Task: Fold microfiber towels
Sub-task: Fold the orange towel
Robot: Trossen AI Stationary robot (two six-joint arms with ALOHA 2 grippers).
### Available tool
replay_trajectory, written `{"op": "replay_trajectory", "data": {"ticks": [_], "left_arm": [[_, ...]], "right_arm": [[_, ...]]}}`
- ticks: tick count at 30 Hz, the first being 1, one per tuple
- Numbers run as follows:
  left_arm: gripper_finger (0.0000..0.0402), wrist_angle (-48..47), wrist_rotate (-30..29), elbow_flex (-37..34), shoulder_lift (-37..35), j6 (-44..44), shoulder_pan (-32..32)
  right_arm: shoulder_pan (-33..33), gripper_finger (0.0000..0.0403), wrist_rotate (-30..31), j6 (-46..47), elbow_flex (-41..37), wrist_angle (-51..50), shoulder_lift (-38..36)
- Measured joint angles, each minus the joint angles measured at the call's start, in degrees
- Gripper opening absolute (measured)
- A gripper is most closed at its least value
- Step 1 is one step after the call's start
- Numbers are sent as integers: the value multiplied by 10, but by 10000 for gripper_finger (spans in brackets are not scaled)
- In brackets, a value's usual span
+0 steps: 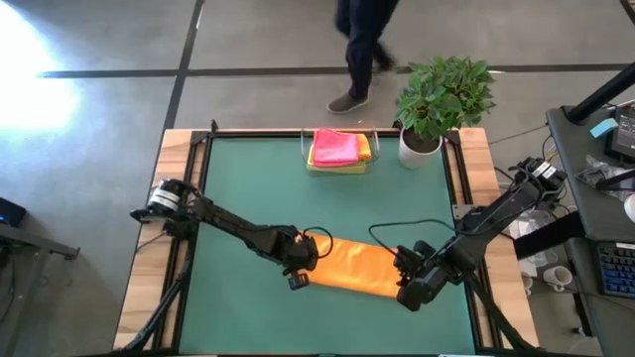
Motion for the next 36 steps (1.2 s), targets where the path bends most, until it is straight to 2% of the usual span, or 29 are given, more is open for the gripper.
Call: {"op": "replay_trajectory", "data": {"ticks": [5, 11, 18, 26, 31, 36], "left_arm": [[0, -16, -2, 1, 2, 13, 13], [0, -52, -50, -2, 1, 67, 47], [0, -105, -93, -3, 1, 187, 112], [0, -136, -94, -3, -4, 320, 190], [0, -160, -95, 6, -30, 328, 210], [0, -153, -92, 16, -81, 304, 200]], "right_arm": [[0, 118, 0, 10, 0, -1, 0], [0, 118, 2, 36, 0, -2, 0], [0, 118, 6, 98, 0, -2, 0], [0, 118, 8, 146, 0, -5, 0], [0, 118, 9, 161, 0, -6, 0], [0, 118, 14, 155, 0, -11, 0]]}}
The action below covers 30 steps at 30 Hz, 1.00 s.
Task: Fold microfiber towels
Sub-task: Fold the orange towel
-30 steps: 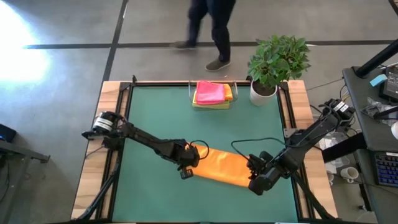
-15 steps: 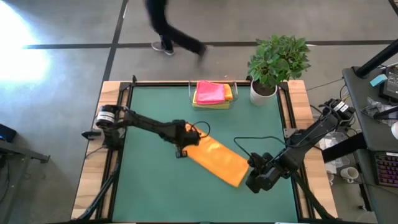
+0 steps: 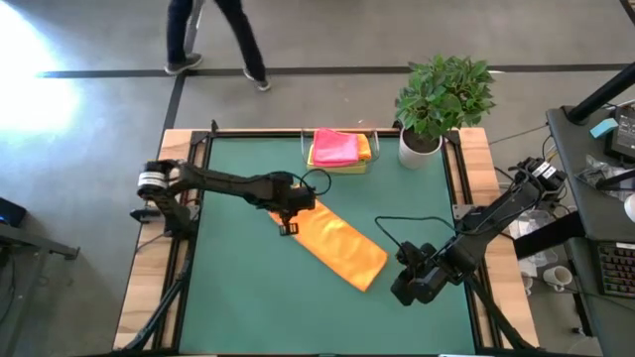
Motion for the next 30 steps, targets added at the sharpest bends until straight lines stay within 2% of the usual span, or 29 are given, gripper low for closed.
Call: {"op": "replay_trajectory", "data": {"ticks": [6, 9, 15, 20, 28, 30], "left_arm": [[0, 92, 60, 3, -42, -102, -37], [0, 147, 75, 1, -44, -115, -69], [0, 275, 60, 1, -31, -116, -137], [0, 366, 43, 1, -15, -121, -166], [0, 454, 43, 0, 50, -191, -181], [0, 450, 44, 1, 66, -201, -184]], "right_arm": [[0, 118, 10, -33, 0, -8, 0], [0, 118, 10, -60, 0, -8, 0], [0, 118, 10, -117, 0, -8, 0], [0, 118, 24, -154, 0, -8, 0], [-7, 118, 70, -166, -3, -2, 0], [-8, 118, 70, -169, -4, -5, 1]]}}
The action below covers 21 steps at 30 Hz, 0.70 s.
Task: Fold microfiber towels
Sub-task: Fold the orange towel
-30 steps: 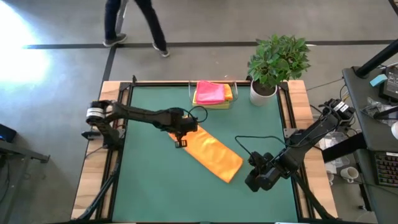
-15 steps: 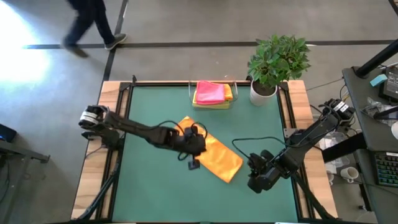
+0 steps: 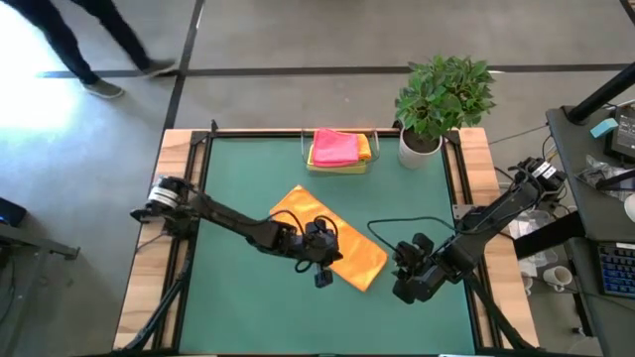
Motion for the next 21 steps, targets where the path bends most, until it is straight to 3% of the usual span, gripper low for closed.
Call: {"op": "replay_trajectory", "data": {"ticks": [14, 21], "left_arm": [[0, 16, 1, 6, 91, -20, -8], [0, -64, 2, 2, 88, -19, -10]], "right_arm": [[-1, 118, -2, -6, -4, 1, 10], [-1, 118, -2, -7, -6, 1, 10]]}}
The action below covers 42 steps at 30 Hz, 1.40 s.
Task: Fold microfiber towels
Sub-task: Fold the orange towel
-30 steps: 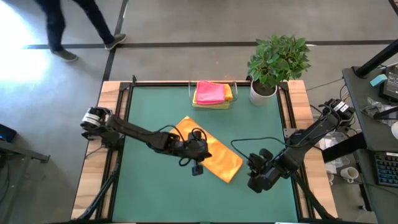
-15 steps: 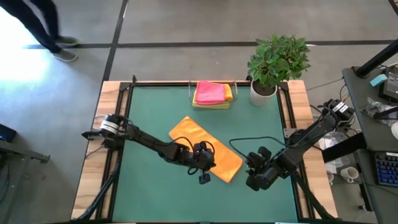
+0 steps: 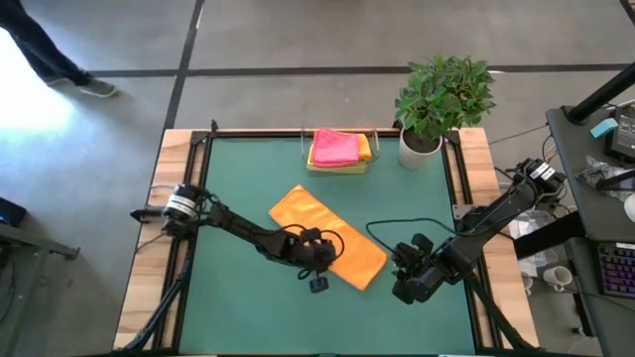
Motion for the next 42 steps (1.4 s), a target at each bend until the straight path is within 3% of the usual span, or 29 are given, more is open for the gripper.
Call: {"op": "replay_trajectory", "data": {"ticks": [10, 23, 34, 42], "left_arm": [[0, -135, 40, 0, -19, 37, -4], [0, -458, 71, -8, -105, 96, -30], [0, -498, 76, 28, -122, 91, -48], [0, -511, 74, 39, -198, 73, -69]], "right_arm": [[-1, 118, 0, 2, -4, 0, 0], [-1, 118, 0, 1, -5, 0, 1], [-1, 118, 0, 11, -5, 3, 1], [-1, 118, 0, 4, -5, 15, 1]]}}
